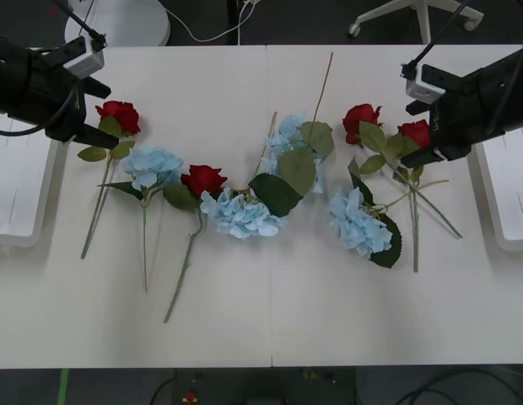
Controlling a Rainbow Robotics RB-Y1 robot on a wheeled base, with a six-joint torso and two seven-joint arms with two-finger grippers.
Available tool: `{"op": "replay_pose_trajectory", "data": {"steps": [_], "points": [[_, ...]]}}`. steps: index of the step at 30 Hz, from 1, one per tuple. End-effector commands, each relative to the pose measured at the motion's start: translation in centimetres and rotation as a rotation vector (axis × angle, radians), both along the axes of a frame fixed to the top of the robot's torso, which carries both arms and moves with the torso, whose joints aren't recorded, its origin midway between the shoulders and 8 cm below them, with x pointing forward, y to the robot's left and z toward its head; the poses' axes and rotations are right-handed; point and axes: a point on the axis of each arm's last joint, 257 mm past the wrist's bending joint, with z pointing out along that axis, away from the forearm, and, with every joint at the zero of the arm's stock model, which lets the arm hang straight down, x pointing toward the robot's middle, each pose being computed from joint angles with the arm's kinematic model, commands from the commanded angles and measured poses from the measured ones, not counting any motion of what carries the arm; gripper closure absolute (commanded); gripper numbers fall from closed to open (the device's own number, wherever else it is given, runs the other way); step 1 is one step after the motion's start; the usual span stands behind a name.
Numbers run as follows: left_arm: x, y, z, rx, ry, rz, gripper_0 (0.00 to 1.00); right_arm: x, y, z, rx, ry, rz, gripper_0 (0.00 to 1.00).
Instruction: Put the red flowers into the right box and the blue flowers into the left box
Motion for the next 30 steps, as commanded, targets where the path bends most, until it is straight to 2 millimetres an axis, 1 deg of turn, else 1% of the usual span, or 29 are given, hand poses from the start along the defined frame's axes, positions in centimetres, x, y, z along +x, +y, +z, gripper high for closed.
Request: {"op": "replay_pose_trajectory", "data": {"steps": [1,3,4,6,7,9,10,12,13,14,16,17,19,21,24,25,26,28,30], "points": [[0.4,1.8,1.1,-0.036,0.106,0.294,0.00,2.8,-1.2,2.8,0.085,0.060,-0.274,0.00],[0.6,2.2,1.0,-0.057,0.145,0.396,0.00,4.0,-2.2,2.4,0.114,0.105,-0.393,0.00],[0.6,2.3,0.9,-0.057,0.155,0.416,0.00,4.3,-2.5,2.2,0.120,0.115,-0.419,0.00],[0.5,3.3,0.5,-0.067,0.209,0.514,0.00,5.3,-3.9,1.6,0.143,0.161,-0.520,0.00],[0.4,3.6,0.3,-0.069,0.222,0.539,0.00,5.5,-4.3,1.5,0.152,0.175,-0.543,0.00],[0.7,4.9,0.0,-0.088,0.257,0.641,0.00,6.4,-5.3,0.6,0.187,0.223,-0.624,0.00],[0.7,5.2,-0.1,-0.089,0.262,0.662,0.00,6.6,-5.7,0.3,0.188,0.229,-0.645,0.00],[1.1,6.9,-0.6,-0.098,0.282,0.763,0.00,7.4,-7.0,-0.5,0.180,0.235,-0.696,0.00],[1.4,7.9,-0.8,-0.109,0.292,0.819,0.00,7.6,-7.8,-0.8,0.168,0.231,-0.717,0.00],[1.5,8.3,-0.9,-0.115,0.297,0.843,0.00,7.7,-8.2,-1.1,0.158,0.231,-0.725,0.00],[1.9,9.9,-1.7,-0.143,0.326,0.943,0.00,7.8,-9.7,-1.9,0.118,0.219,-0.758,0.00],[2.0,10.3,-1.9,-0.152,0.335,0.965,0.00,7.8,-10.2,-2.1,0.106,0.218,-0.768,0.00],[2.0,11.4,-2.5,-0.189,0.375,1.047,0.00,7.7,-11.9,-3.2,0.072,0.224,-0.808,0.00],[1.6,12.2,-3.1,-0.199,0.410,1.099,0.00,7.5,-12.9,-4.1,0.054,0.236,-0.838,0.00],[1.3,13.0,-4.1,-0.206,0.448,1.159,0.00,7.6,-13.5,-5.4,0.066,0.257,-0.876,0.00],[1.2,13.4,-4.7,-0.201,0.460,1.175,0.00,7.6,-13.8,-5.9,0.071,0.260,-0.892,0.00],[1.2,13.6,-4.9,-0.196,0.461,1.183,0.00,7.7,-13.9,-6.0,0.073,0.261,-0.898,0.00],[1.4,14.2,-5.9,-0.173,0.466,1.214,0.00,7.8,-14.1,-7.0,0.081,0.270,-0.921,0.00],[1.6,14.3,-6.5,-0.138,0.475,1.240,0.00,8.1,-14.0,-7.7,0.089,0.269,-0.936,0.00]]}}
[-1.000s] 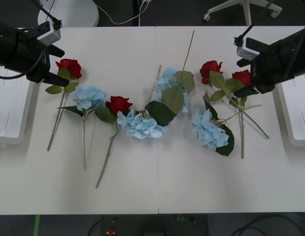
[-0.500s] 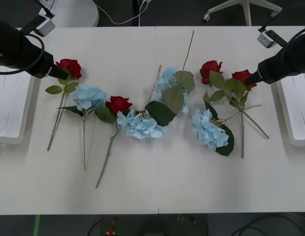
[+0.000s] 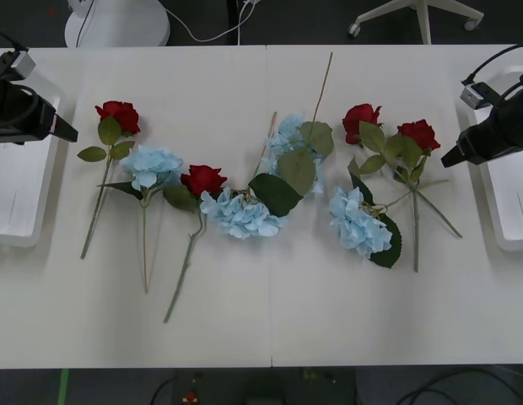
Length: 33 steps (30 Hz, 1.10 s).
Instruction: Put the red flowers into the right box and the blue flowers into the left box
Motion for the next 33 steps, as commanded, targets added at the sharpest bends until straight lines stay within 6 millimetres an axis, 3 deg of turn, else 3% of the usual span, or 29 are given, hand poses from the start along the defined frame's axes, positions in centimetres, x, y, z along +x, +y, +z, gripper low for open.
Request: {"op": "replay_pose_trajectory", "data": {"steps": [1,17,31,33], "points": [[0.4,0.7,-1.0,0.047,0.055,0.047,0.00,2.6,2.2,1.6,0.040,-0.060,-0.032,0.00],[5.4,-1.0,-7.4,0.185,0.010,0.061,0.00,4.5,5.4,-1.7,0.041,-0.101,-0.049,0.00],[5.7,-4.4,-9.8,0.189,0.032,0.030,0.00,5.0,7.4,-3.4,0.044,-0.111,-0.053,0.00],[5.6,-4.6,-10.1,0.192,0.037,0.028,0.00,5.1,7.6,-3.5,0.047,-0.115,-0.056,0.04]]}}
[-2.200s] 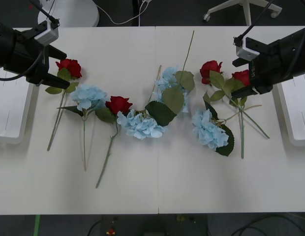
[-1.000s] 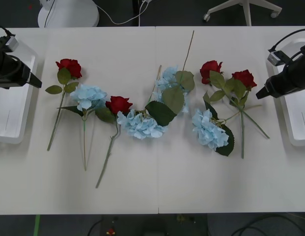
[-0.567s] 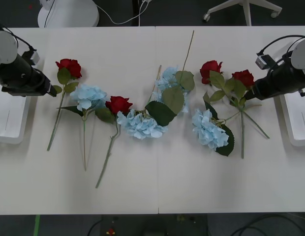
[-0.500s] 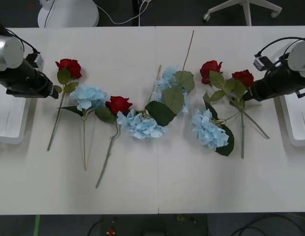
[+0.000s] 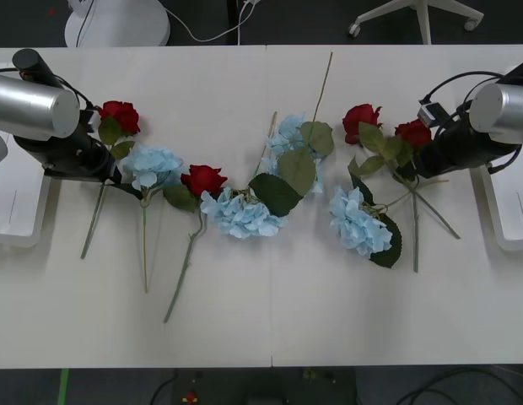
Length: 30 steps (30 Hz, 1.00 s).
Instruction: Put the red flowers into the right box and the blue flowers into the left box
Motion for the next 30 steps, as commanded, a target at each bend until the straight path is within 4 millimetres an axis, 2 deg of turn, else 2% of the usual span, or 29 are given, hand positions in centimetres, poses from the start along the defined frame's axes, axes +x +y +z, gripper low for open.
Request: {"op": "replay_pose_trajectory", "data": {"steps": [1,3,6,7,14,15,16,17,18,19,25,30], "points": [[2.4,-2.2,2.6,-0.011,-0.057,-0.005,0.00,2.2,2.4,2.4,0.046,-0.055,-0.021,0.12],[2.5,-2.3,2.0,-0.012,-0.059,0.002,0.00,2.2,2.4,2.3,0.048,-0.053,-0.025,0.36],[2.8,-2.3,1.3,-0.023,-0.070,0.016,0.00,2.2,2.4,2.3,0.051,-0.052,-0.033,0.79],[2.9,-2.4,0.9,-0.024,-0.073,0.018,0.00,2.2,2.4,2.3,0.054,-0.049,-0.036,1.00],[2.9,-2.4,0.3,-0.021,-0.073,0.030,0.00,2.2,2.9,2.6,0.087,-0.047,-0.055,1.00],[2.8,-2.5,0.1,-0.022,-0.070,0.031,0.07,2.2,2.9,2.6,0.097,-0.044,-0.059,1.00],[2.7,-2.4,0.0,-0.020,-0.067,0.034,0.22,2.2,3.0,2.9,0.104,-0.043,-0.060,1.00],[2.7,-2.4,-0.2,-0.021,-0.065,0.037,0.53,2.2,3.0,3.1,0.111,-0.040,-0.062,1.00],[2.6,-2.4,-0.2,-0.020,-0.063,0.036,0.91,2.2,3.0,3.5,0.119,-0.038,-0.063,1.00],[2.7,-2.6,-0.3,-0.022,-0.064,0.034,1.00,2.1,3.0,3.8,0.126,-0.032,-0.064,1.00],[2.8,-2.6,-0.2,-0.022,-0.069,0.030,1.00,1.9,3.2,6.2,0.181,-0.015,-0.059,1.00],[3.5,-2.5,0.9,-0.024,-0.096,0.024,1.00,2.0,3.2,9.8,0.217,-0.031,-0.023,1.00]]}}
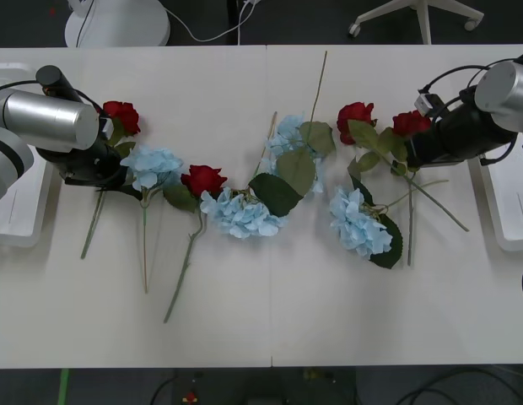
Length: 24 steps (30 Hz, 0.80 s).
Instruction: Put the red flowers into the right box and the blue flowers into the left box
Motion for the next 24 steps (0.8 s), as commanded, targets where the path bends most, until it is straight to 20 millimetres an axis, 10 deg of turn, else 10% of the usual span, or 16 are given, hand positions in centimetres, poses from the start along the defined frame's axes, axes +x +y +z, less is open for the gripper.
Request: {"op": "replay_pose_trajectory", "data": {"steps": [1,17,24], "points": [[2.7,-1.0,3.7,-0.021,-0.081,0.010,1.00,2.5,-0.8,7.9,0.004,-0.109,0.034,1.00],[4.3,-2.8,18.8,-0.100,-0.232,-0.248,1.00,2.8,-8.0,16.5,-0.281,-0.298,0.253,1.00],[1.1,-8.3,23.4,-0.400,-0.271,-0.485,1.00,2.2,-11.6,18.2,-0.313,-0.311,0.217,1.00]]}}
